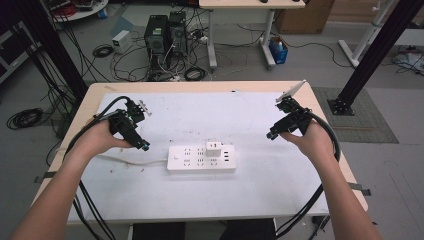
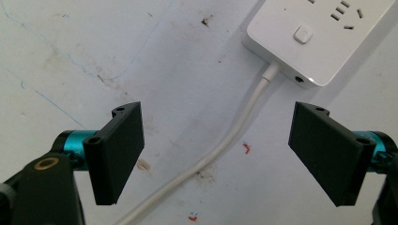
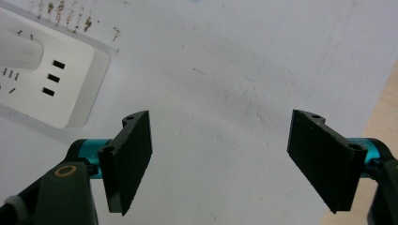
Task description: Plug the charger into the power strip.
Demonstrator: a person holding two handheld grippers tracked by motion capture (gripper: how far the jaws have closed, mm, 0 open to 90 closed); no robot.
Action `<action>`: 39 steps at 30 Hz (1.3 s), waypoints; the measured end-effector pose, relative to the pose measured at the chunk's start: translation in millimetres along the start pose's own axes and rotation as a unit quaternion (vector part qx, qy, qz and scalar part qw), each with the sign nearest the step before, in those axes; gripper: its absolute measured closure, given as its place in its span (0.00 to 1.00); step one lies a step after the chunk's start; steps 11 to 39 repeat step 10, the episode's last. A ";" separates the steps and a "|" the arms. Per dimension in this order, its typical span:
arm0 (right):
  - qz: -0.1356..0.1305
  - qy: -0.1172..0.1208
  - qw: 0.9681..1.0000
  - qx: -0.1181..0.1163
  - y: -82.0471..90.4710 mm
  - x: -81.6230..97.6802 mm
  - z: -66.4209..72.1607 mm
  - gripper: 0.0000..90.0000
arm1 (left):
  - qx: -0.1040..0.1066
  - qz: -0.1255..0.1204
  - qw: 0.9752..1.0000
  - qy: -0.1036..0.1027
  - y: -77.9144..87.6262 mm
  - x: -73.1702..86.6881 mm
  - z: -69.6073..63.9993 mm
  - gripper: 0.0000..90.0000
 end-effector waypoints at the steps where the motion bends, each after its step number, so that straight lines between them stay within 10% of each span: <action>1: 0.001 -0.002 1.000 -0.001 0.4 0.0 -0.2 0.25 | 0.000 -0.006 1.000 0.004 -0.2 -0.1 -0.3 0.21; 39: -0.006 -0.010 1.000 0.002 4.9 2.1 -2.4 0.25 | 0.003 -0.003 1.000 -0.001 1.4 -0.1 0.5 0.21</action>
Point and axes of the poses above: each handheld gripper's, and its own axes: y roughly backward along the jaws, x roughly out of its underside, z roughly to its left, the point moved 2 cm from there along -y, roughly forward along the jaws, and after that the axes turned 14 degrees about y, right-handed, at the moved point
